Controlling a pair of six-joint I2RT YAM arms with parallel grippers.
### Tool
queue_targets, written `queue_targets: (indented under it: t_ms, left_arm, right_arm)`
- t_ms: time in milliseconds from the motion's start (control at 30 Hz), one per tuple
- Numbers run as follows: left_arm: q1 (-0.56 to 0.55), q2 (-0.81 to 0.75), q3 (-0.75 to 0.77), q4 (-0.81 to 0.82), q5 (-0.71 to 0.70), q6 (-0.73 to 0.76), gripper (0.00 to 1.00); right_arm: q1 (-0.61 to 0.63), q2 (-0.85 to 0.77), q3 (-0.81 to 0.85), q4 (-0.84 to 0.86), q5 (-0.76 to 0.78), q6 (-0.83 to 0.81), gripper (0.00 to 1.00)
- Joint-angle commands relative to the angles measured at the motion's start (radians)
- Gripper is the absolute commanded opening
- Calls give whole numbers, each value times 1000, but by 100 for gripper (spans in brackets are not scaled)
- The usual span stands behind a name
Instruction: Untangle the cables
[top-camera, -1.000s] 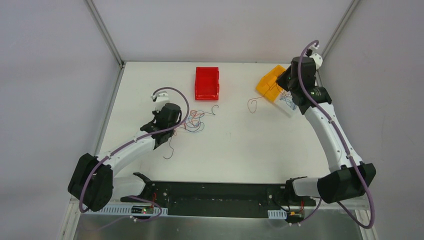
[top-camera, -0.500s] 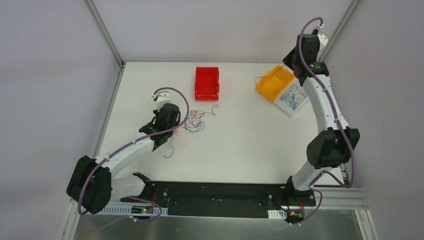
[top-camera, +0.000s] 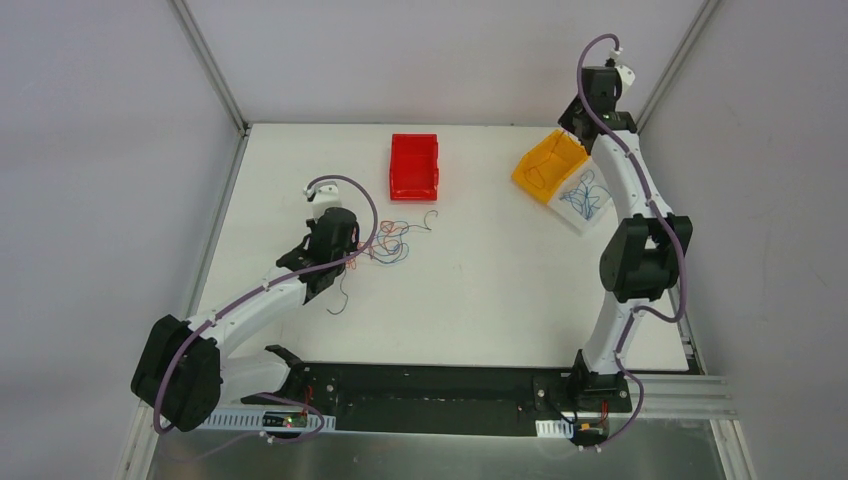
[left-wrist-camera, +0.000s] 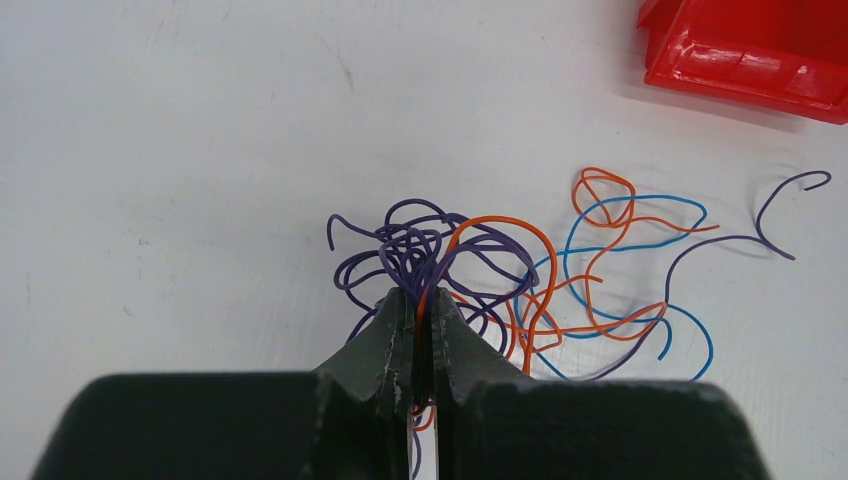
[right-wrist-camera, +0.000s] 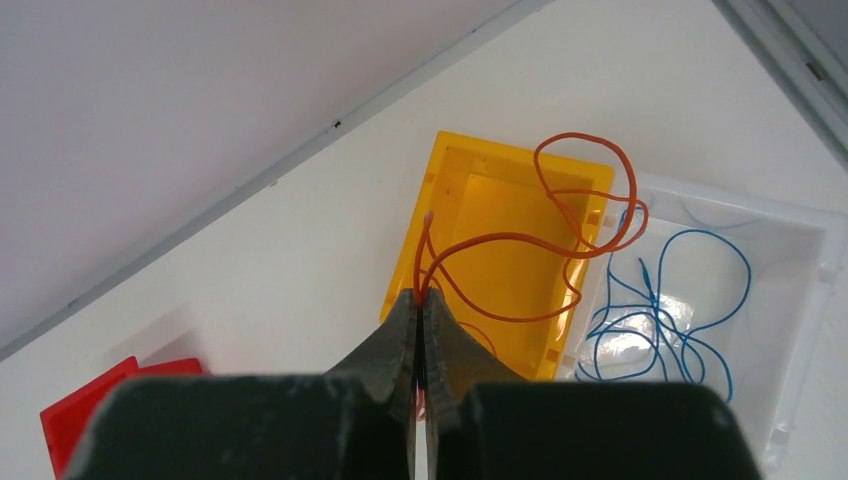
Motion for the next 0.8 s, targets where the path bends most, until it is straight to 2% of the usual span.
queue_targets:
  t_ms: [0, 167, 467, 600, 767]
  left_arm:
    - [-8, -21, -6, 31, -1, 14, 0]
    - [-8, -25, -9, 31, 1, 17, 0]
    - [-8, -35, -11, 32, 6, 21, 0]
    - [-8, -42, -15, 33, 9, 23, 0]
    - [-8, -50, -20, 38, 8, 25, 0]
  right_arm:
    - [-1, 38, 26, 27, -77, -12, 0]
    - [-3, 85, 18, 8, -191, 37, 0]
    - [-70, 129, -50, 11, -253, 187, 0]
    - [-138, 198, 36, -18, -333, 242, 0]
    - [-224, 310, 240, -117, -414, 298, 0]
